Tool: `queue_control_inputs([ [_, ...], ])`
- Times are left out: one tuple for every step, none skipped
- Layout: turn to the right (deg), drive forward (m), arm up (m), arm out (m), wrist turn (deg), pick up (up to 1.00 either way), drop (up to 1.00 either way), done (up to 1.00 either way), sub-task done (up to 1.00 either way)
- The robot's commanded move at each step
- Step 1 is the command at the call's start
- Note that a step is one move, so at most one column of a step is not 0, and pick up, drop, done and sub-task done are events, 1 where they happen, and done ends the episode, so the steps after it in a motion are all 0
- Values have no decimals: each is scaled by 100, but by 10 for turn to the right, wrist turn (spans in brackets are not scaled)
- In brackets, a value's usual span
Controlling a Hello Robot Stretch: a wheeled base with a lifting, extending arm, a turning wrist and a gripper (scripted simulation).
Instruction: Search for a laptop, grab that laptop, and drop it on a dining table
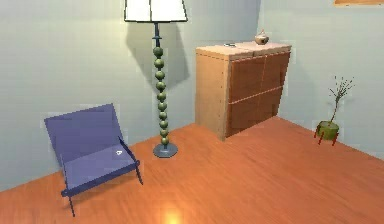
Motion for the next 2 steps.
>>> queue_control_inputs([
  [0, 0, 10, 0, 0, 0, 0, 0, 0],
  [0, 0, 22, 0, 0, 0, 0, 0, 0],
])
